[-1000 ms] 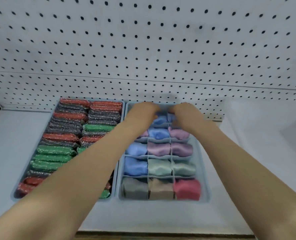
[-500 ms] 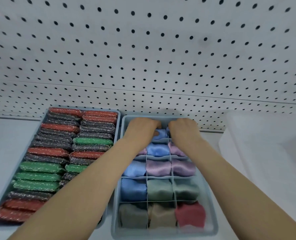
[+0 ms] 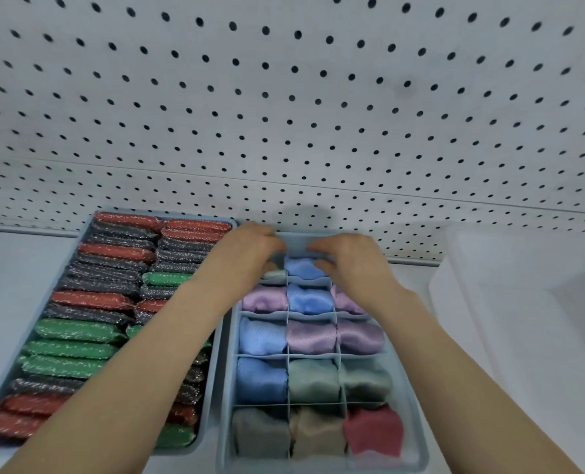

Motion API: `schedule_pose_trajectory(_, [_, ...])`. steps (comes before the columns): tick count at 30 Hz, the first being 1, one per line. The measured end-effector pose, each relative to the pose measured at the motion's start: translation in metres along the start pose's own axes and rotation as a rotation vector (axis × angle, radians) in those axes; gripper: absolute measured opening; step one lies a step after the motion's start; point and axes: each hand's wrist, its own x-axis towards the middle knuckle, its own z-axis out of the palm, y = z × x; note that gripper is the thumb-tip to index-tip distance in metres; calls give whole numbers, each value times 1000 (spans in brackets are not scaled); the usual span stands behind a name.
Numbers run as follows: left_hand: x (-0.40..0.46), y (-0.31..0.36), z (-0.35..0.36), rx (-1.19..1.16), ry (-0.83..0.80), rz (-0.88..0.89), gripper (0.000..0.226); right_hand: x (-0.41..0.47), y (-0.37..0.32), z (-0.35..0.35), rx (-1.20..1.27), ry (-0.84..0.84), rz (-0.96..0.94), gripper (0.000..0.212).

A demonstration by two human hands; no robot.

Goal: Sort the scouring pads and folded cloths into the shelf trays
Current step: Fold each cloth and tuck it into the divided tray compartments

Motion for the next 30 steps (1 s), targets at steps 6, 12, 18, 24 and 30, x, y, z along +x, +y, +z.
schedule_pose_trajectory(6, [1, 8, 3, 272, -191, -60, 20, 12, -14, 11, -118, -90, -71, 26])
schedule_pose_trajectory(12, [0, 13, 2, 309, -231, -141, 33, 16, -13, 10, -119, -147, -35, 22])
schedule_pose_trajectory(18, [7, 17, -2, 431, -267, -121, 24, 11, -14, 10, -86, -153, -83, 23])
schedule_pose_trajectory(24, [6, 16, -1, 515, -267, -94, 31, 14, -16, 7, -54, -202, -64, 15])
schedule_pose_trajectory(30, [8, 20, 7, 575, -196, -88, 24, 16, -16, 12, -24, -148, -56, 14])
